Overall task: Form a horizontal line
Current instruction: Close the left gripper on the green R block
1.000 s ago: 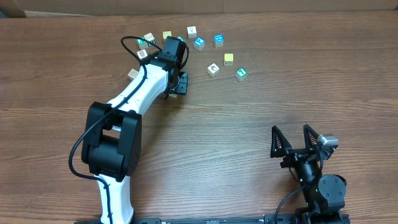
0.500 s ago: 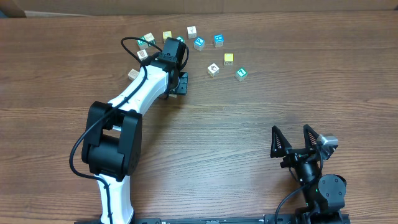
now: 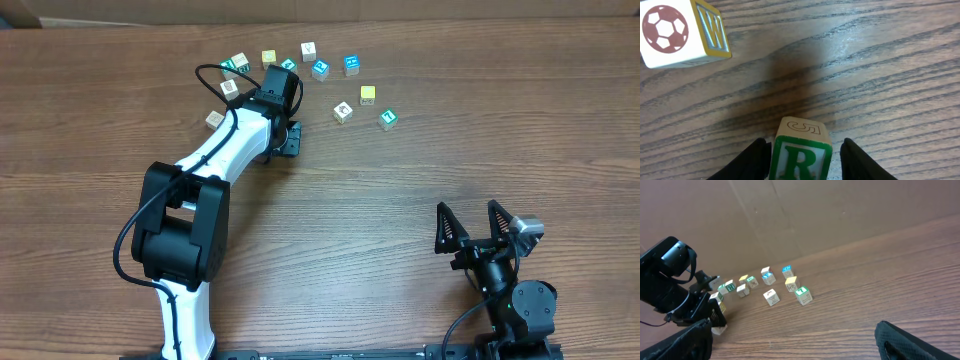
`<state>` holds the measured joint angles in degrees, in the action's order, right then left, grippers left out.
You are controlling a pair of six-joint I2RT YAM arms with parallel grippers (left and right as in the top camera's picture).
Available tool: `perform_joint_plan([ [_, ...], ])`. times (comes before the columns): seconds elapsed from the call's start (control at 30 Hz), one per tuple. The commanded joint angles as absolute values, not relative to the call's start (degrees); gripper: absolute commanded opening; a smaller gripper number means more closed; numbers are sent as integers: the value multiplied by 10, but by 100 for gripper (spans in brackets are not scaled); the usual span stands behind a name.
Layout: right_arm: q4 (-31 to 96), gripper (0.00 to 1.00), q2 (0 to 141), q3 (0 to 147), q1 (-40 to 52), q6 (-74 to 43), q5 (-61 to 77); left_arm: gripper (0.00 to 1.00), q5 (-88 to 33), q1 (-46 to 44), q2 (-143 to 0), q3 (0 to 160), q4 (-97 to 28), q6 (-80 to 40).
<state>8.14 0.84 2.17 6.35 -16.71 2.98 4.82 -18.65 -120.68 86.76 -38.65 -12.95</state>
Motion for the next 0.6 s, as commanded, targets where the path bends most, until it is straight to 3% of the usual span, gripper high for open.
perform_joint_plan([
  [0.0,78,100,2,20,60,-169,31,44,55,-184,-1216,863,-383,-124],
  [0.3,78,100,2,20,60,-169,31,37,44,-185,-1212,865,-384,-154],
  [0.47,78,100,2,20,60,-169,31,50,45,-185,-1212,865,-380,-163],
  [0.57,78,100,2,20,60,-169,31,44,46,-185,-1212,865,-379,-163],
])
